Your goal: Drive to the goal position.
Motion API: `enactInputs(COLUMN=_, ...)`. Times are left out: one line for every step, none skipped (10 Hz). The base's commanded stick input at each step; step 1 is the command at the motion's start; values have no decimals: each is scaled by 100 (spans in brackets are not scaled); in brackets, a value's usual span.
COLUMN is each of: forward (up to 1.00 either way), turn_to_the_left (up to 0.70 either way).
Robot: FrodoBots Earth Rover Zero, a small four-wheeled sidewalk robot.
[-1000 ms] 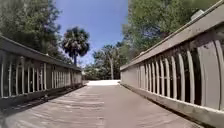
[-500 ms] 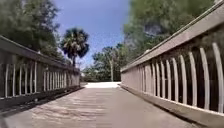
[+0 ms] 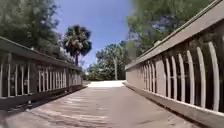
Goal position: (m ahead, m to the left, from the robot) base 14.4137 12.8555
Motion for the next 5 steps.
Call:
enactInputs(forward=70, turn_to_the_left=13)
enactInputs(forward=70, turn_to_the_left=0)
enactInputs(forward=70, turn_to_the_left=0)
enactInputs(forward=70, turn_to_the_left=0)
enactInputs(forward=70, turn_to_the_left=0)
